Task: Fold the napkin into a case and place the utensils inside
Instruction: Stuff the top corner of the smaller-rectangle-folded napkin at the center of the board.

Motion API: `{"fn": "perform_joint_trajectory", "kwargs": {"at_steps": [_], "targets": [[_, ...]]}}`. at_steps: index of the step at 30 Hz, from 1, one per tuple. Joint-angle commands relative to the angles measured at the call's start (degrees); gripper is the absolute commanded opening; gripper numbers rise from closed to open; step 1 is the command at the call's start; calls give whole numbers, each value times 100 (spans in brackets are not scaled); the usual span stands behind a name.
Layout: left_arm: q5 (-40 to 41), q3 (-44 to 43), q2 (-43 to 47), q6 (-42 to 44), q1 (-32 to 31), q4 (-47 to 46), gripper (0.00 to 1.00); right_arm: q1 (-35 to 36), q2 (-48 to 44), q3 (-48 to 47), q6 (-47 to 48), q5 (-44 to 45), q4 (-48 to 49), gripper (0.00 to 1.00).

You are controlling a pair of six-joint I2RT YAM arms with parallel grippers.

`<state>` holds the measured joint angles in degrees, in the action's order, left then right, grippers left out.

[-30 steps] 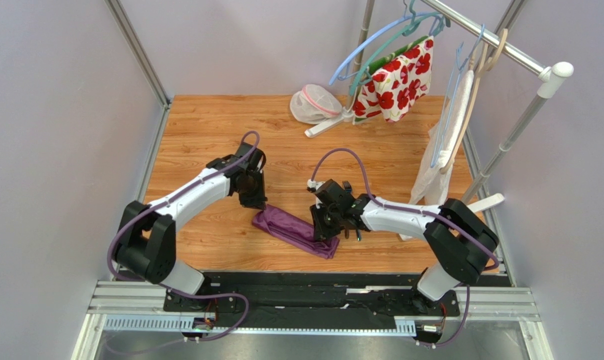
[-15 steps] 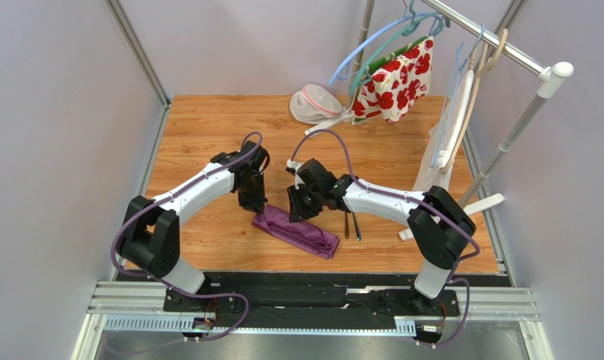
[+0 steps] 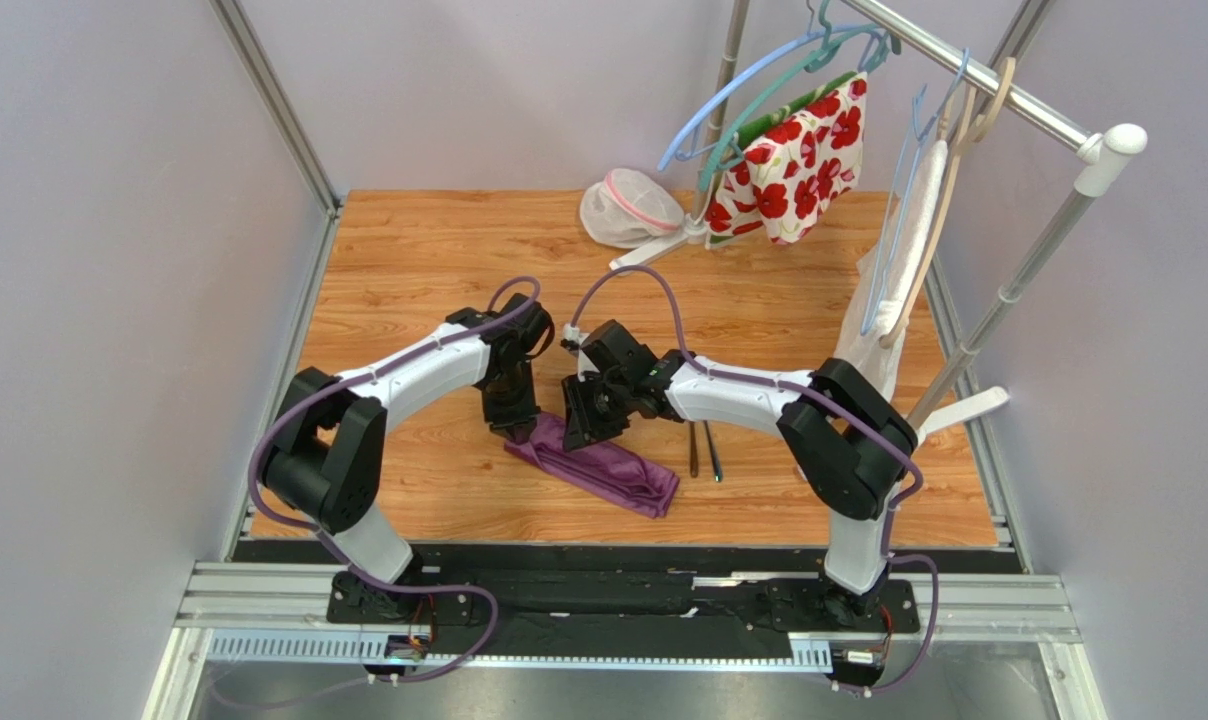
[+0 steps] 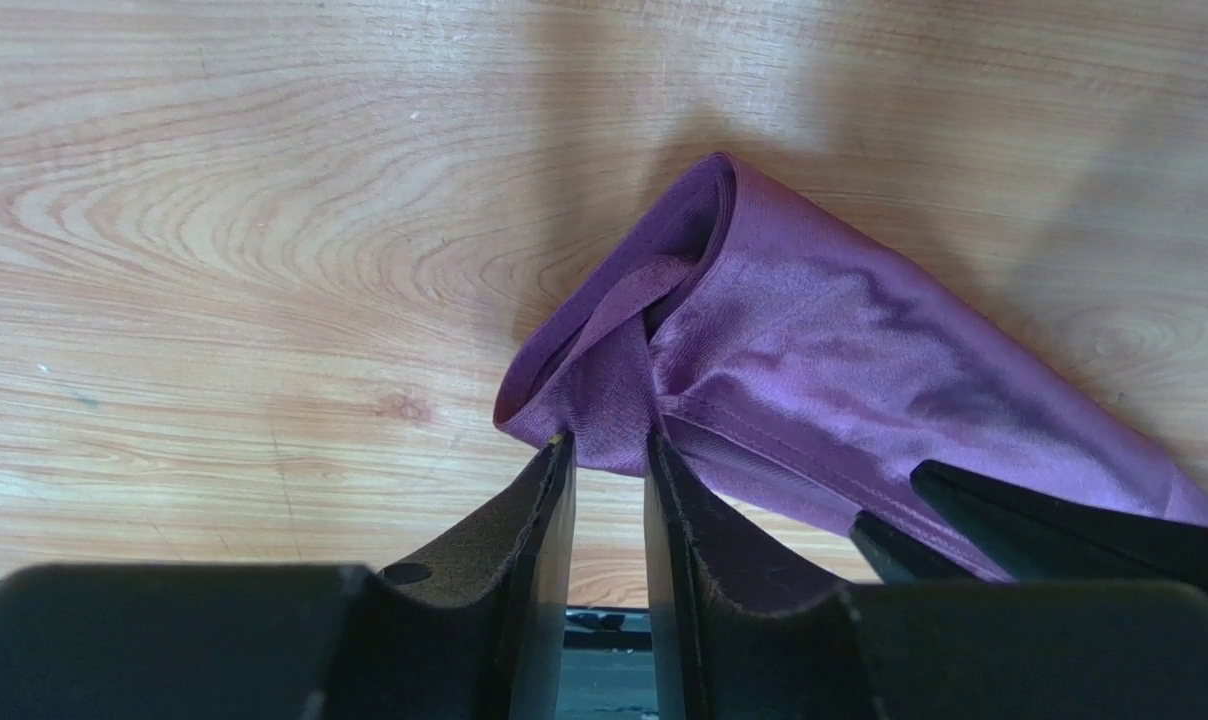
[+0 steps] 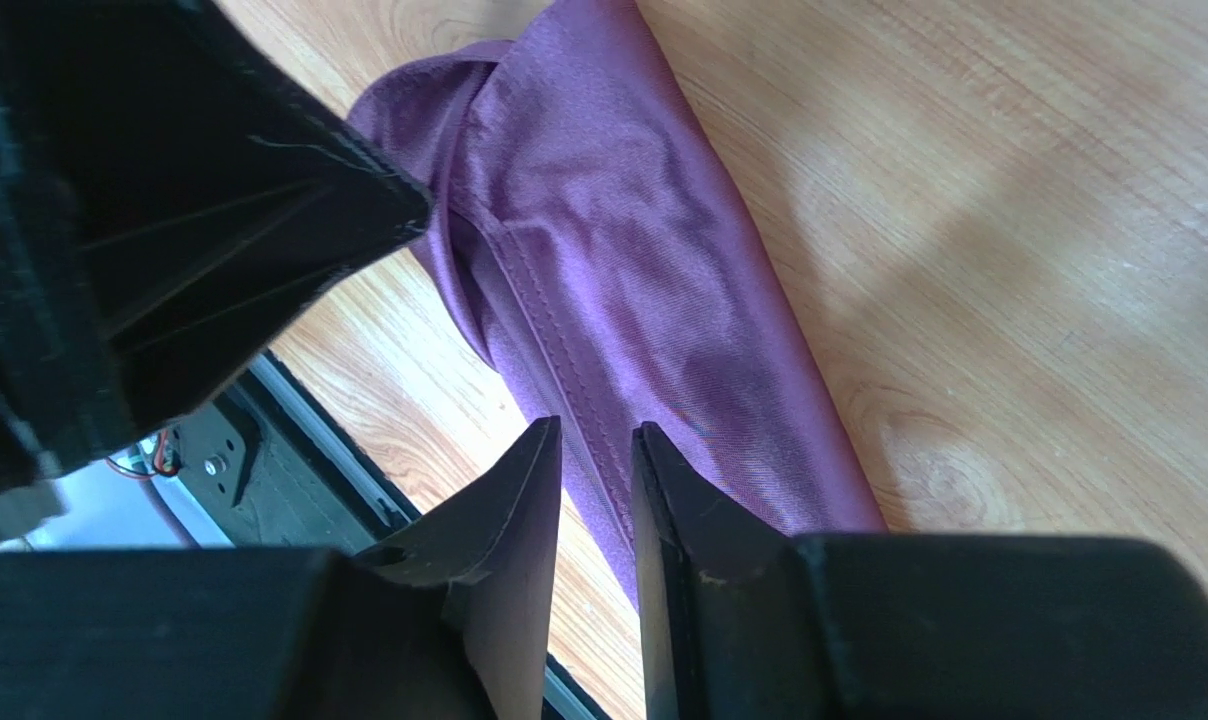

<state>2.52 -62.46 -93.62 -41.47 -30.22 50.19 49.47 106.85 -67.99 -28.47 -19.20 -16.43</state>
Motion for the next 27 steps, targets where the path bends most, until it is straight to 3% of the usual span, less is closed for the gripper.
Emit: {"fn": "perform_joint_trajectory", "kwargs": {"at_steps": [1, 9, 27], "targets": [[178, -267, -24, -177, -54, -27, 32, 27, 99, -285, -45, -136, 298, 28], [240, -284, 134, -379, -177, -106, 32, 27, 275, -356, -27, -207, 377, 29], [521, -504, -613, -168, -186, -1, 29, -69, 468, -593, -203, -435, 579, 30]]}}
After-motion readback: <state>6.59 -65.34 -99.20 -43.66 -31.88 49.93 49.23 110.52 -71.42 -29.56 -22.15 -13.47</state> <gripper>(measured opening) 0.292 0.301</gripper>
